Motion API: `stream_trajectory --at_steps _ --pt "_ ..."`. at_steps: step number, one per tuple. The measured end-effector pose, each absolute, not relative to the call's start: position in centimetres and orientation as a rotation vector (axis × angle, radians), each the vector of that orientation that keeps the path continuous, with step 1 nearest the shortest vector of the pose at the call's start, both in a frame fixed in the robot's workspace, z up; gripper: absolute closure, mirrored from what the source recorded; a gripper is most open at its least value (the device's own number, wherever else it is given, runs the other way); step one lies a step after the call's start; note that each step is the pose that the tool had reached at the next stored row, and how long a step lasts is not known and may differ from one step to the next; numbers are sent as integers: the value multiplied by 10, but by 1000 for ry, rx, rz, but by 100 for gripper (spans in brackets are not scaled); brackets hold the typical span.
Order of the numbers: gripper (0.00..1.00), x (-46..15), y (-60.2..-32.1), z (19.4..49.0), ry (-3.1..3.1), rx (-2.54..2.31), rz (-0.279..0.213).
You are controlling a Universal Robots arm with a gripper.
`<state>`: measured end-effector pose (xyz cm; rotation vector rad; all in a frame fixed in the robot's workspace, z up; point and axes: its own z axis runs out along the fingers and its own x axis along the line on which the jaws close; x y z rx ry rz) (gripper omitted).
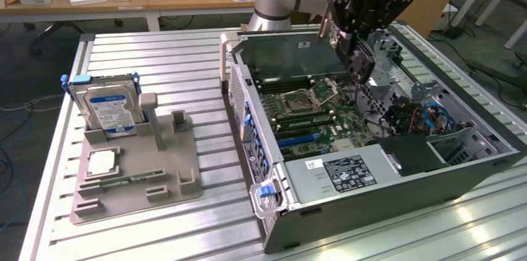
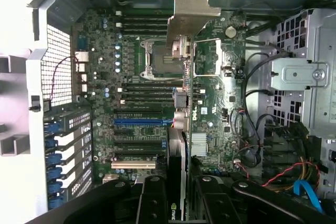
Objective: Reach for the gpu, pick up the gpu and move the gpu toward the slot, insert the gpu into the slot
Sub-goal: 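Pick up the gpu and move the gpu toward the slot, then insert the gpu into the slot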
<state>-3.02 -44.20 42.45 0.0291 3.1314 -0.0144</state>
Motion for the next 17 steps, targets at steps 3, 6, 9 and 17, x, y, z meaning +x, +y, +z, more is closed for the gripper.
stream_trajectory --at_steps 3,6,9,17 --pt "74 -28 -442 424 3131 30 -14" --pt "74 -28 -442 424 3131 30 -14" --pt "74 -28 -442 424 3131 30 -14" --pt "74 -28 -442 424 3131 -3 -14"
